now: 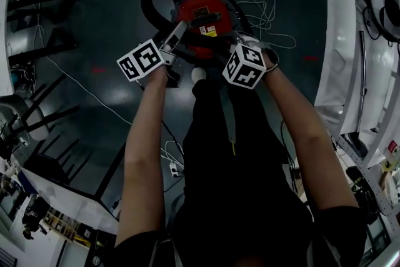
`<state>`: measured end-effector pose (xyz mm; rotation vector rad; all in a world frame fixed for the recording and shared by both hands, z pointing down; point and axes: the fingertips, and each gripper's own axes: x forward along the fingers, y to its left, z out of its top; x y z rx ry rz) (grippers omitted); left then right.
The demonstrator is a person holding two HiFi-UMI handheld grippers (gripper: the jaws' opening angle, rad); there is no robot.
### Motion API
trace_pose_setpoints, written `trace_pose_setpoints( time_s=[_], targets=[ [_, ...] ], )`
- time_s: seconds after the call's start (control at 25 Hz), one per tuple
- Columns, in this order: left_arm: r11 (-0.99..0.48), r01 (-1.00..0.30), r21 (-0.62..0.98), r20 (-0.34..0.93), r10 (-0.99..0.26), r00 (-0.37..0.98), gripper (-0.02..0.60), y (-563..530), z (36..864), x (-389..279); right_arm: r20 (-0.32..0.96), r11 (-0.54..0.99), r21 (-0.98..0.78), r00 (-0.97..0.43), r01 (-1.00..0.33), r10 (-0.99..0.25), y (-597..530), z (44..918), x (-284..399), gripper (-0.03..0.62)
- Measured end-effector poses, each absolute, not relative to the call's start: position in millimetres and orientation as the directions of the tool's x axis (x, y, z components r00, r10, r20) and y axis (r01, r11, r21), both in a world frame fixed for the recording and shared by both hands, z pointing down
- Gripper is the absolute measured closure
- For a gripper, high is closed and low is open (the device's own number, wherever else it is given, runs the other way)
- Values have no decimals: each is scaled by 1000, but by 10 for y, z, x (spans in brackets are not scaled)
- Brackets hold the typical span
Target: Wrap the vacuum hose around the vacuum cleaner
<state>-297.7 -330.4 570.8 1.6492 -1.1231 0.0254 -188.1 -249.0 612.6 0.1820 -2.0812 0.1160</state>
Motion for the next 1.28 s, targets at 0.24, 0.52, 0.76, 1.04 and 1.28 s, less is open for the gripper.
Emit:
trace_pose_setpoints(
  time_s=[0.24, 0.52, 0.76, 1.04, 1.28],
  targets=[
    [80, -655, 752, 530, -664, 528, 296, -3304, 5991, -2956, 885, 986, -17, -462, -165, -62, -2574, 6384, -1797, 435],
    [122, -654, 747, 535, -693, 482, 295, -3302, 6258, -3019, 891, 986, -41, -453, -161, -37, -2606, 6642, -1830, 434],
    [153, -639, 754, 528, -719, 452, 295, -3329, 6453, -3014, 894, 982, -62, -447, -177, -24, -2648, 6814, -1795, 434],
    [43, -725, 687, 535, -705, 465, 295, -3545, 6431, -2827, 891, 953, -118, -453, -278, -22, -2652, 6941, -1759, 430],
    [84, -709, 701, 558, -683, 471, 291, -3649, 6644, -2743, 897, 930, -160, -442, -330, -2, -2706, 7065, -1678, 431]
  ],
)
